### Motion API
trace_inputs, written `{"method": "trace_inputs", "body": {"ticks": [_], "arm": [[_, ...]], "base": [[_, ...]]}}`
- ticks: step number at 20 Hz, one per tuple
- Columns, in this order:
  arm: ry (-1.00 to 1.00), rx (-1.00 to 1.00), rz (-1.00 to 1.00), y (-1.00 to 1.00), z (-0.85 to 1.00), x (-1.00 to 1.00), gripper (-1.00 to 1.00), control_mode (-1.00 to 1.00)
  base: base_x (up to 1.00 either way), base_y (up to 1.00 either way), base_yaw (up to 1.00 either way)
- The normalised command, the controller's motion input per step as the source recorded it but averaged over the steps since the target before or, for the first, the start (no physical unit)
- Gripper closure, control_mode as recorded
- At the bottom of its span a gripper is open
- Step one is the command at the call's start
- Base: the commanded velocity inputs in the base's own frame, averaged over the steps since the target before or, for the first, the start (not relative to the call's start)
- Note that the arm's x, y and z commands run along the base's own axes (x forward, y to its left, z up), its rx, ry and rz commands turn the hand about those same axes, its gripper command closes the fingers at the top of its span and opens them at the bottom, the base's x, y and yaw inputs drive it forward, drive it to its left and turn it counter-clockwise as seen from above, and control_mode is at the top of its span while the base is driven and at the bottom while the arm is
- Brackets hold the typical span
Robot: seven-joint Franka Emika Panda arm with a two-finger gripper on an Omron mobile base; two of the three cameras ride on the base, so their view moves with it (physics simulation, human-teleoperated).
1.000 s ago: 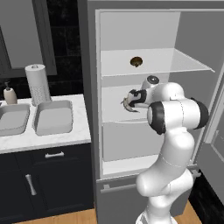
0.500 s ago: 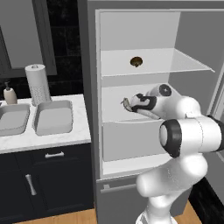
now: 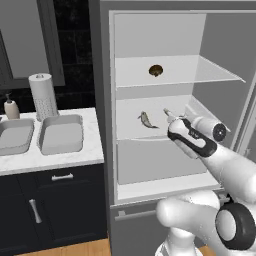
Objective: Place one mushroom and one fish in each tupperware on the nearby counter, to pack two identical lunches.
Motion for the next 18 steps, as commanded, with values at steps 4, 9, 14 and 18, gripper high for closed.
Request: {"method": "trace_inputs", "body": {"ticks": [4,9,14,18], "arm": [[0.12,0.12,-0.02,-0.32,1.0,-1.0,1.0,-1.0],[0.4,0.03,0.0,-0.16,1.0,-1.0,1.0,-1.0],[0.67,-0.04,0.0,0.0,0.82,-1.0,1.0,-1.0],[0.23,-0.19,0.13,0.0,-0.3,-1.0,1.0,-1.0]], "base": [[0.0,0.0,0.0],[0.0,0.0,0.0],[0.0,0.0,0.0],[0.0,0.0,0.0]]}}
